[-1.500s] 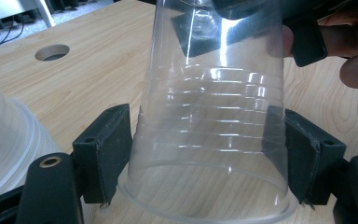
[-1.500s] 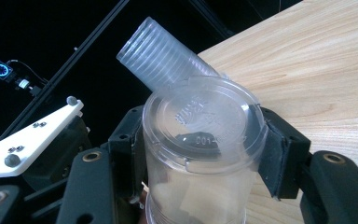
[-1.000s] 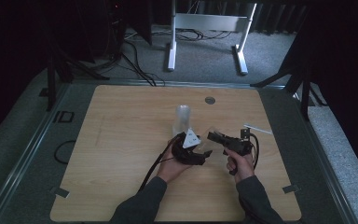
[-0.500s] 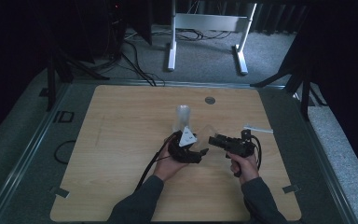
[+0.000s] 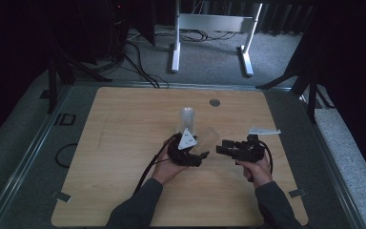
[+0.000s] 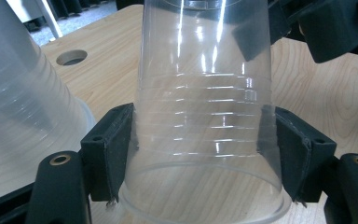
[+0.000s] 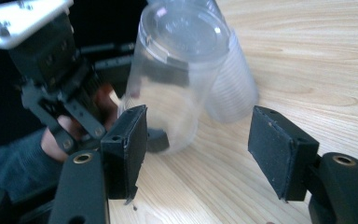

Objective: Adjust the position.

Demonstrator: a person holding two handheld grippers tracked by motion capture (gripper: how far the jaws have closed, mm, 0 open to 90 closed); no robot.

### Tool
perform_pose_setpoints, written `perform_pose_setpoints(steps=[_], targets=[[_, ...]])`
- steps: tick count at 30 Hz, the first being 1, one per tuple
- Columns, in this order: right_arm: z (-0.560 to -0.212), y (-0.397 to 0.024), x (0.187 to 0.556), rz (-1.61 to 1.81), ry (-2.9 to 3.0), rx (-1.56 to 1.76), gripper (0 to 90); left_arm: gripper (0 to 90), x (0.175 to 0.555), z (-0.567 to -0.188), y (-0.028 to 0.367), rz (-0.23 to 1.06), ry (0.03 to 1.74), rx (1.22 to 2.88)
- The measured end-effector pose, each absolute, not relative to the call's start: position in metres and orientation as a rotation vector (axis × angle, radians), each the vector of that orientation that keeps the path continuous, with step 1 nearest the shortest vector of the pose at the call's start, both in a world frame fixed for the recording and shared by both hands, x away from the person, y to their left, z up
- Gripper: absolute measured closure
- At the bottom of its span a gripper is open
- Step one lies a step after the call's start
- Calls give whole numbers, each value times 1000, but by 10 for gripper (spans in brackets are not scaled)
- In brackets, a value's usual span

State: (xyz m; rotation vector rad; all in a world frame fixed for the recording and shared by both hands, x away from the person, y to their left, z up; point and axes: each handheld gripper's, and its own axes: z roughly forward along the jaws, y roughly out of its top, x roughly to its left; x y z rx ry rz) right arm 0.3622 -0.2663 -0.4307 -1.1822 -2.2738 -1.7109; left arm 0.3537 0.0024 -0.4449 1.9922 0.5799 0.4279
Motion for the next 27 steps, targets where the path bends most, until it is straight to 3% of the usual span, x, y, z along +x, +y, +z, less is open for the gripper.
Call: perform_pose_setpoints(steps=[27], targets=[[-411,-271,359,-1280,-2852,-1087,401,287,355,-441,4,406,490,2077]])
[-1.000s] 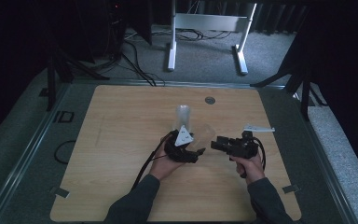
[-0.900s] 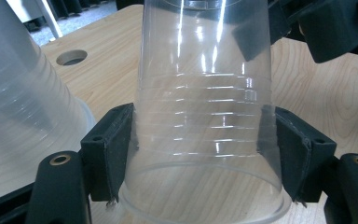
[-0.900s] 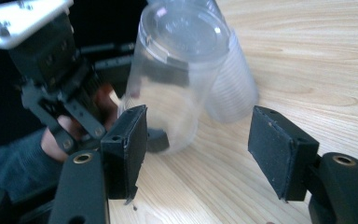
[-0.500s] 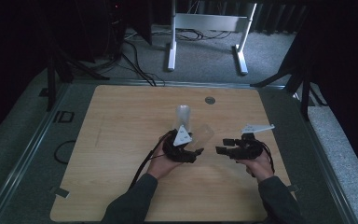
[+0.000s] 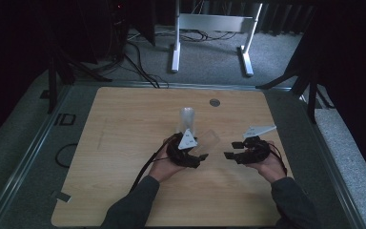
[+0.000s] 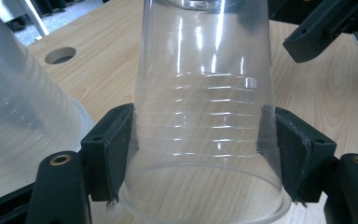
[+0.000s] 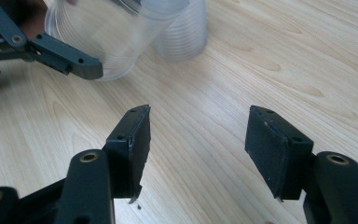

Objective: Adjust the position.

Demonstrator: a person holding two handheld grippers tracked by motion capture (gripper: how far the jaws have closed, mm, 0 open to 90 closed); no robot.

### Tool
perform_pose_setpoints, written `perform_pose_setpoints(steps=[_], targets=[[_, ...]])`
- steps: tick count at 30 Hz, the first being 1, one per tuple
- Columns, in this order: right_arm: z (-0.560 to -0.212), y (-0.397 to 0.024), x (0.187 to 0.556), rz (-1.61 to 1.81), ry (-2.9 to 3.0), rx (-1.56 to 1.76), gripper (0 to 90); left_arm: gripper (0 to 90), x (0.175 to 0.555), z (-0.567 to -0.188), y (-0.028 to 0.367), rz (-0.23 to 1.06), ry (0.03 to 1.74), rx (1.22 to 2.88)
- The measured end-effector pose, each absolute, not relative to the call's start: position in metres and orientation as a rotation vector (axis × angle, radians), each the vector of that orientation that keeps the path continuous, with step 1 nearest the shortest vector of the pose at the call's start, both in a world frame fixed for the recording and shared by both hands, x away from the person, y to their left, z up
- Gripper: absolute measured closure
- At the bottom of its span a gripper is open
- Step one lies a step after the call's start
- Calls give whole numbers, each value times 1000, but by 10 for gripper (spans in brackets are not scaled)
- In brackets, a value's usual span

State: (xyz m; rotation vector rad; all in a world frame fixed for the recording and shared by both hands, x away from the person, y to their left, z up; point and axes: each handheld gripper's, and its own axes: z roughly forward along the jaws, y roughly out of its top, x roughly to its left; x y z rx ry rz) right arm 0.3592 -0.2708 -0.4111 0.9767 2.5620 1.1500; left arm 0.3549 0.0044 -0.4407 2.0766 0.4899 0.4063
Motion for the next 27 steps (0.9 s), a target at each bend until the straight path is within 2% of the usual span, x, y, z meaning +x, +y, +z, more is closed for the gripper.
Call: perform_pose_setpoints(steps=[27], targets=[[-396,-258,357,855,2682,749,418,289,360,-442,4,343,401,2185]])
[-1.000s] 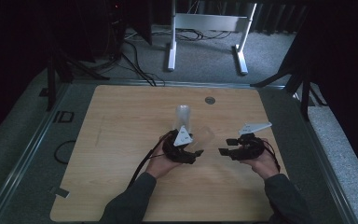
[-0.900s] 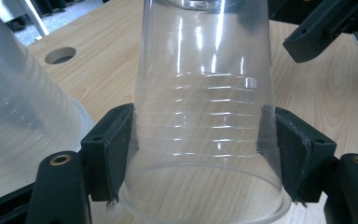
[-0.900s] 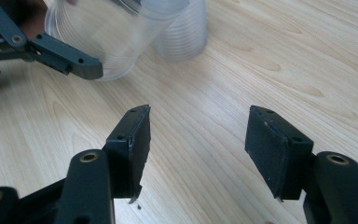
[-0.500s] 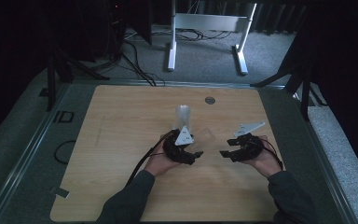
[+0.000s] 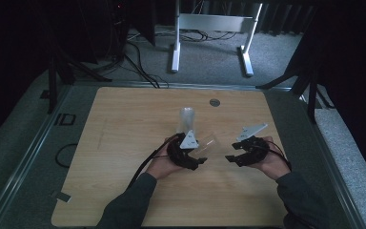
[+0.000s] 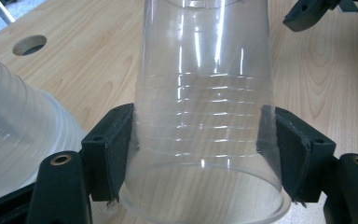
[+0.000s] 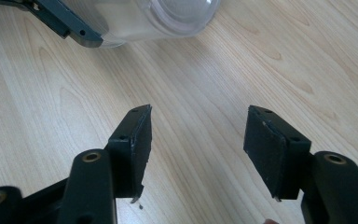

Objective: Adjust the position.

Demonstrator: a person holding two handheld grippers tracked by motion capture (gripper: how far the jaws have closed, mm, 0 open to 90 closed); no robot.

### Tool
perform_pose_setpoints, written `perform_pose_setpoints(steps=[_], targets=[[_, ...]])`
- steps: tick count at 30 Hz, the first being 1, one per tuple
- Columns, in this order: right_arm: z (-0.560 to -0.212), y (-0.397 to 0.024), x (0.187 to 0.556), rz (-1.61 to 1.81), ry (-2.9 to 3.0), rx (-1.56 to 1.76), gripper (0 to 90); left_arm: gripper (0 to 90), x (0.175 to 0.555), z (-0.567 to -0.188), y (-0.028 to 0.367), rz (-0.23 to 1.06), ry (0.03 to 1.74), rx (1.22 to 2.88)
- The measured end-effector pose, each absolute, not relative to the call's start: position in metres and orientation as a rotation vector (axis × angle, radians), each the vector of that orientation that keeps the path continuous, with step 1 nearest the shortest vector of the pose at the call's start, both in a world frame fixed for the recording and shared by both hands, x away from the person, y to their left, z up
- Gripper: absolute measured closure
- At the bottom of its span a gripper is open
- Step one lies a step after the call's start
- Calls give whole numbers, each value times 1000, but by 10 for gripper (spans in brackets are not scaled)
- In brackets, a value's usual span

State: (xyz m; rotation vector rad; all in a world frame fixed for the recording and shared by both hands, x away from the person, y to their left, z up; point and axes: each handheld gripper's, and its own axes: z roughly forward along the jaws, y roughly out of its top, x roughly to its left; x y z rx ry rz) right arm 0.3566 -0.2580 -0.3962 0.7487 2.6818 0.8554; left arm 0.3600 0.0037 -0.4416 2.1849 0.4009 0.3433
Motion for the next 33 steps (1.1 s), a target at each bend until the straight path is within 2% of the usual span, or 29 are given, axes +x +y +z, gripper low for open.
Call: perform_pose_setpoints(steps=[33], targets=[[-391,-245,352,713,2767,561,397,295,360,-451,0,245,282,2309]])
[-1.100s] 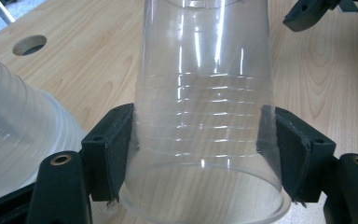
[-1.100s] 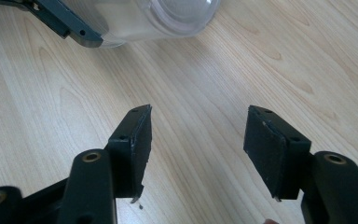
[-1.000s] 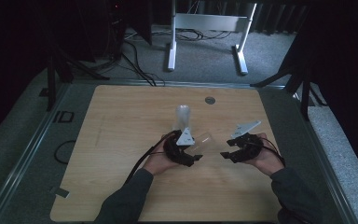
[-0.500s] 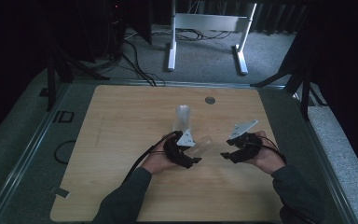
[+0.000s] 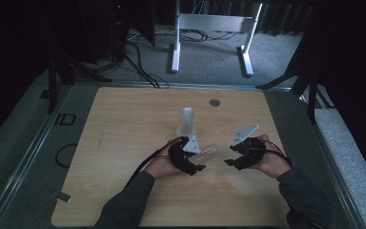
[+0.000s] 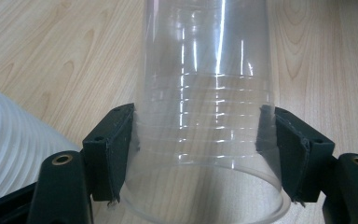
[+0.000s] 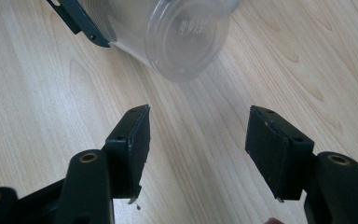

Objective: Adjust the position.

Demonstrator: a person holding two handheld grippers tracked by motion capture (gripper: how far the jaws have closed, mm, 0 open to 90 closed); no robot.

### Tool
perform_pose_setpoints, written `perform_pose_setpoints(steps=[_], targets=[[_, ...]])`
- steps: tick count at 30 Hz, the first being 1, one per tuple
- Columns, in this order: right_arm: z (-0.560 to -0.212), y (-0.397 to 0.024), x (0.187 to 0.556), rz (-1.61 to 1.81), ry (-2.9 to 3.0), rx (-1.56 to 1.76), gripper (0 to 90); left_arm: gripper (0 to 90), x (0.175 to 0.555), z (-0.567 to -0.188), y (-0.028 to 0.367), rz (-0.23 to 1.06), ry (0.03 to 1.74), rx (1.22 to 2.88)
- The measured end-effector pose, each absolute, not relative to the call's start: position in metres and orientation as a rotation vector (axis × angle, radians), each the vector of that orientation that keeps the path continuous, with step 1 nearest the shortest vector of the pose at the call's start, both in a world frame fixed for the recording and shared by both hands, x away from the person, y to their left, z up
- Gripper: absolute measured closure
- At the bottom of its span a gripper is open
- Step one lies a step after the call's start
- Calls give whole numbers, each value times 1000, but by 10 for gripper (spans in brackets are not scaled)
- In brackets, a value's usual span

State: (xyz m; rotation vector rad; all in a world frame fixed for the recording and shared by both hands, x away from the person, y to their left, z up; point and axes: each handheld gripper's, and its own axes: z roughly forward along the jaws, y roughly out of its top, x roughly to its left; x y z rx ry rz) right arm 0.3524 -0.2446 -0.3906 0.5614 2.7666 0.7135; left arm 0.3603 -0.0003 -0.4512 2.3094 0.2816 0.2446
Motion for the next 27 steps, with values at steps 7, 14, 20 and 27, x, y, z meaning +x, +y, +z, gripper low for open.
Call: perform_pose_setpoints(steps=[7,14,20,27], targets=[[-390,-240,351,679,2791,524,395,295,360,-451,-2,230,251,2335],[-389,-234,350,642,2821,471,393,294,359,-449,-3,219,223,2358],[-388,-231,349,613,2844,433,393,294,358,-450,-5,222,201,2380],[-388,-226,348,578,2860,398,392,294,357,-451,-6,224,185,2401]])
